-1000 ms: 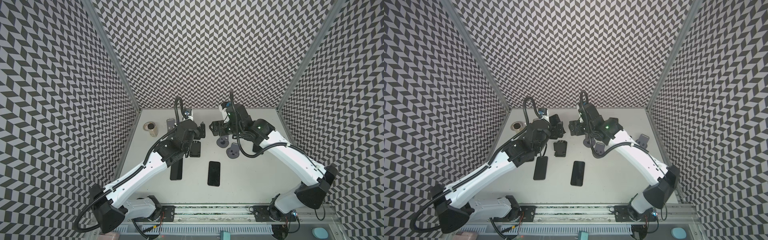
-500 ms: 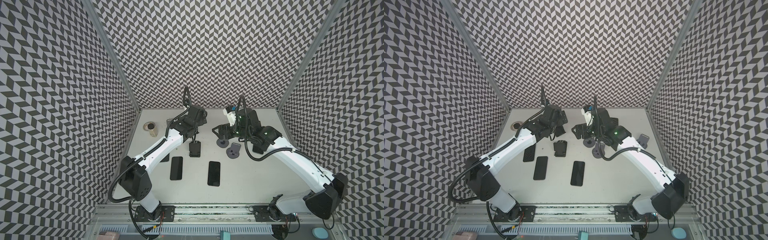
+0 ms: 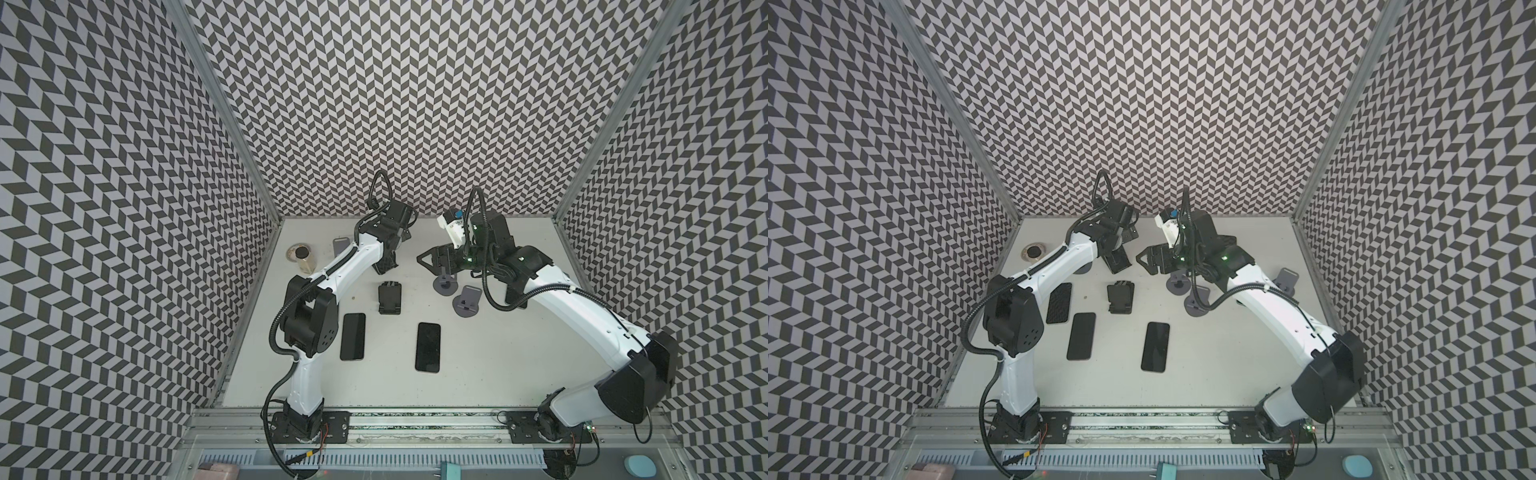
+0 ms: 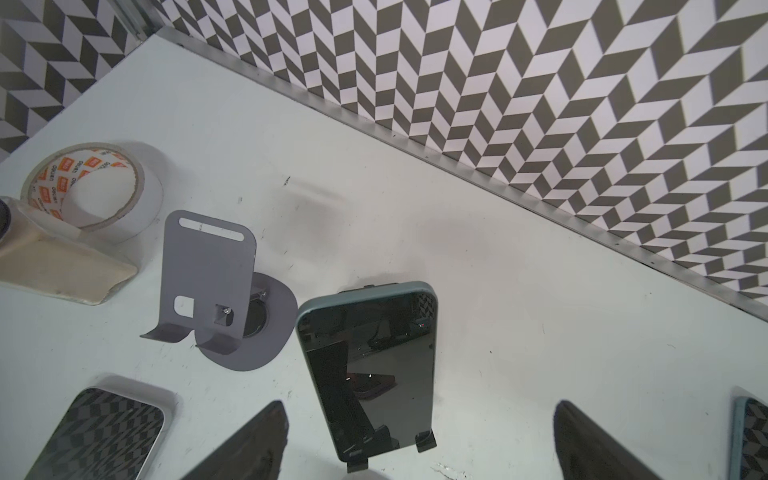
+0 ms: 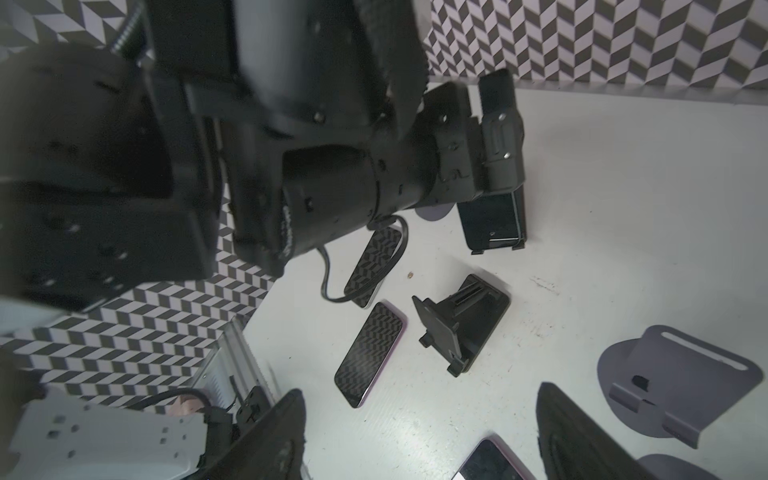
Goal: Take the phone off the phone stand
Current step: 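Reach the left gripper to a teal-edged phone while the right nears grey stands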
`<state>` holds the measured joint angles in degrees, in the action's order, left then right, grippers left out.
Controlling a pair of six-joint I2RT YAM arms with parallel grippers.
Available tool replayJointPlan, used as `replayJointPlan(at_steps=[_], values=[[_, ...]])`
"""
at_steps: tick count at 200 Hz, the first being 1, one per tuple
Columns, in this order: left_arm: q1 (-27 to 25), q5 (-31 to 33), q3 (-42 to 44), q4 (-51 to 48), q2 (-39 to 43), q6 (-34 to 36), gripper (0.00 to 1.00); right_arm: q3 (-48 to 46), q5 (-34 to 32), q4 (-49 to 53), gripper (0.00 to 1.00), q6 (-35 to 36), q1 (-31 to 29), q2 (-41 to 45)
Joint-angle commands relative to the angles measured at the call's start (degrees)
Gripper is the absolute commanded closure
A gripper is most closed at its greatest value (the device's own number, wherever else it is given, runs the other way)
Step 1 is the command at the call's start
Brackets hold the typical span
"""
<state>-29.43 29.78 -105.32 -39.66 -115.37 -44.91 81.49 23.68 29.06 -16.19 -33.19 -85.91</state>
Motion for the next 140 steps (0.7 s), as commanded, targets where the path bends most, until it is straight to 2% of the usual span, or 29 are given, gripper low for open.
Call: replayJointPlan(at_steps=[1,48,86,140], values=[[0.87,2.10,-3.32,-3.51,-1.70,-2.39,0.00,-0.45,4.37,-3.94,0.16,-2.08,0.05,-1.01],[1.87,2.40,-4.55,-4.62,-4.66,-0.69,0.00,-0.97,5.30,-4.62,0.16,-3.18,0.01,-0.22],[2.07,0.63,-4.97,-1.76,-5.87,3.88,0.00,-2.77,5.80,-5.68,0.16,-3.74,-0.03,0.82],[2.35,2.32,-7.64,-4.68,-8.88,4.25,0.00,-3.24,6.41,-6.29,0.16,-4.46,-0.08,0.88]])
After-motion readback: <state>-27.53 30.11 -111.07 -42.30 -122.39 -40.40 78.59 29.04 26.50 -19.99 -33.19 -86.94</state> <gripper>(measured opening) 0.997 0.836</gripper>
